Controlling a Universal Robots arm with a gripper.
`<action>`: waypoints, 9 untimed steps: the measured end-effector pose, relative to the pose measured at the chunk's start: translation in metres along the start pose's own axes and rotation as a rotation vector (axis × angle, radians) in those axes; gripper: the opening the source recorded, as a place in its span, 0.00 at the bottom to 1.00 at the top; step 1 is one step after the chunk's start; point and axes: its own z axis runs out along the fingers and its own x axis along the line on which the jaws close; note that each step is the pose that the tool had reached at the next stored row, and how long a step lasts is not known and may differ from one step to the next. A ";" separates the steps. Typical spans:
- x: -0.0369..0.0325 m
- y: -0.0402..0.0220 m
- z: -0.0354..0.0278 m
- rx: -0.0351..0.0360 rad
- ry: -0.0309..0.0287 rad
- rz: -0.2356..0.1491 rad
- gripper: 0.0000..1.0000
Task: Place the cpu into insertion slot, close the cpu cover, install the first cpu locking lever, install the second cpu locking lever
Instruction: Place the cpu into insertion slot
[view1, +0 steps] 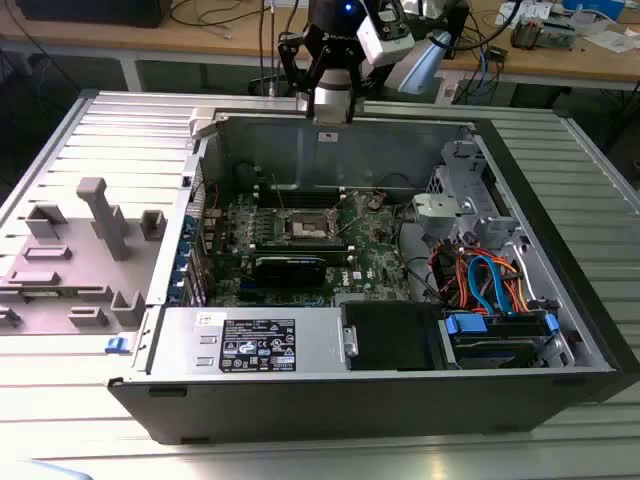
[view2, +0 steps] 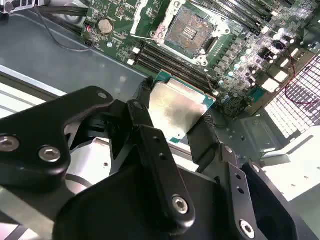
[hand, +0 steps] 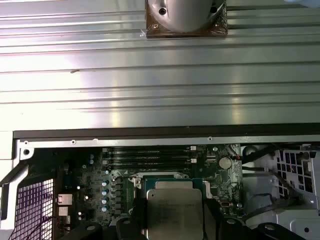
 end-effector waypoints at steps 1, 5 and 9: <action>0.0000 0.0000 0.0000 0.0000 0.0000 0.000 0.55; 0.0015 -0.0001 0.0003 0.0001 0.0000 0.000 0.55; 0.0027 -0.0009 0.0009 0.0000 0.0000 0.000 0.55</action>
